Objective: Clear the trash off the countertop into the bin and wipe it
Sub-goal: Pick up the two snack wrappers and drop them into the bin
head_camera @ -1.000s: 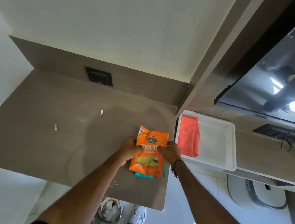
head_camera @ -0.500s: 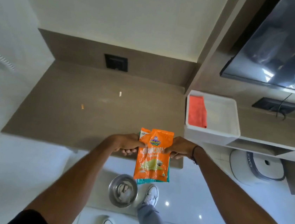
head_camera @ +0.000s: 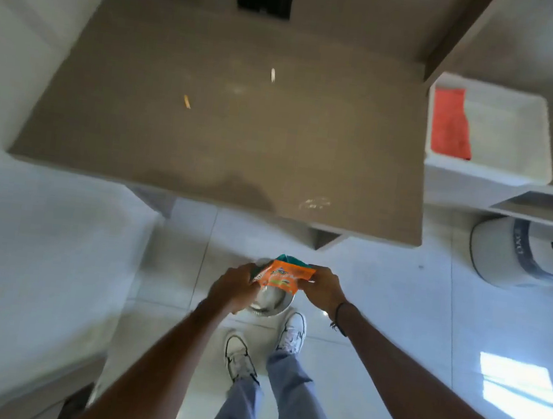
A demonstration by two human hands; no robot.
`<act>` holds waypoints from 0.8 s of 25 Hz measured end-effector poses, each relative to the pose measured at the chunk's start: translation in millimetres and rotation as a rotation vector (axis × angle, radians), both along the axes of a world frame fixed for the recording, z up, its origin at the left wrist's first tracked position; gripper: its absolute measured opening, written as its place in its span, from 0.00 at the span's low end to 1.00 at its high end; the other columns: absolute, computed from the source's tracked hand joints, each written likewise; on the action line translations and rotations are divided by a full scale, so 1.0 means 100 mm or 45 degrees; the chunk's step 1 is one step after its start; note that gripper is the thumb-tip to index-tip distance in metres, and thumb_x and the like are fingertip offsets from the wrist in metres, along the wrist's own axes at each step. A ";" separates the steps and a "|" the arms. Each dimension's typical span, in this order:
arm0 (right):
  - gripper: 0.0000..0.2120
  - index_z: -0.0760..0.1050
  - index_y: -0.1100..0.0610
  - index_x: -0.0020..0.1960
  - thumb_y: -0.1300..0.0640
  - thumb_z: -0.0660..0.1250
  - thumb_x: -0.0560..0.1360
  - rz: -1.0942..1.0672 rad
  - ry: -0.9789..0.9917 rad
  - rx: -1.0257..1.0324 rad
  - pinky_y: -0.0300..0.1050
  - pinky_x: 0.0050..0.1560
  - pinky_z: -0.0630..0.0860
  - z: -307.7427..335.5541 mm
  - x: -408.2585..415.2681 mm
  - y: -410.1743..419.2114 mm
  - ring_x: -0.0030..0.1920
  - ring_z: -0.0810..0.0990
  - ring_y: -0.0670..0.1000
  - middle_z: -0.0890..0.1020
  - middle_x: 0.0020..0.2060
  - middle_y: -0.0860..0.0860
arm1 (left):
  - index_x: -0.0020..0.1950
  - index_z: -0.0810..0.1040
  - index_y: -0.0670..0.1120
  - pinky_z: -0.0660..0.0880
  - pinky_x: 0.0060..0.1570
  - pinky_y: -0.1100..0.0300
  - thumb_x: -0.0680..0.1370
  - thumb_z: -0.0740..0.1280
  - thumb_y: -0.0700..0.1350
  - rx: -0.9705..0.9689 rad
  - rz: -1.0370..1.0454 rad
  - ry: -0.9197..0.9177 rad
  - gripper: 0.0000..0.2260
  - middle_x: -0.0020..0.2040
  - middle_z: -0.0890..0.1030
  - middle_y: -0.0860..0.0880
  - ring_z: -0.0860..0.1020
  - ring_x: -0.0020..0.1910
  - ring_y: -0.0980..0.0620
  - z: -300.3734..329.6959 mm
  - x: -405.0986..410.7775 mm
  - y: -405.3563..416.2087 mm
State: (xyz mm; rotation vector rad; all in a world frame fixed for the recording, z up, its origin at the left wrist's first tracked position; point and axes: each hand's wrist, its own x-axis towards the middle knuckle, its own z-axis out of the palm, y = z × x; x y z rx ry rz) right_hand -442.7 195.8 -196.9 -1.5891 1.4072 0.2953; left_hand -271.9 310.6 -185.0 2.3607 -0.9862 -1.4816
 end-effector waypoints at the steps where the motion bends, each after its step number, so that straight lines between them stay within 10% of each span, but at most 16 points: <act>1: 0.11 0.84 0.57 0.55 0.61 0.68 0.74 -0.014 0.018 0.003 0.46 0.56 0.78 -0.20 0.03 0.04 0.55 0.84 0.57 0.87 0.50 0.58 | 0.63 0.78 0.55 0.86 0.43 0.48 0.74 0.61 0.48 0.023 0.041 -0.008 0.18 0.52 0.87 0.40 0.87 0.44 0.38 -0.22 -0.03 0.04; 11: 0.19 0.78 0.55 0.62 0.59 0.65 0.71 0.324 0.242 0.023 0.50 0.63 0.75 -2.56 0.01 0.19 0.65 0.78 0.63 0.83 0.61 0.59 | 0.72 0.71 0.55 0.85 0.55 0.43 0.78 0.67 0.47 0.253 0.494 0.200 0.22 0.61 0.83 0.41 0.85 0.56 0.38 -2.70 -0.27 0.29; 20: 0.15 0.82 0.49 0.58 0.55 0.70 0.71 0.121 0.019 -0.049 0.45 0.56 0.79 -0.68 -0.05 0.21 0.55 0.85 0.54 0.87 0.53 0.51 | 0.71 0.75 0.44 0.77 0.68 0.51 0.80 0.65 0.41 0.198 0.077 0.029 0.19 0.68 0.81 0.39 0.79 0.67 0.41 -0.75 -0.16 0.42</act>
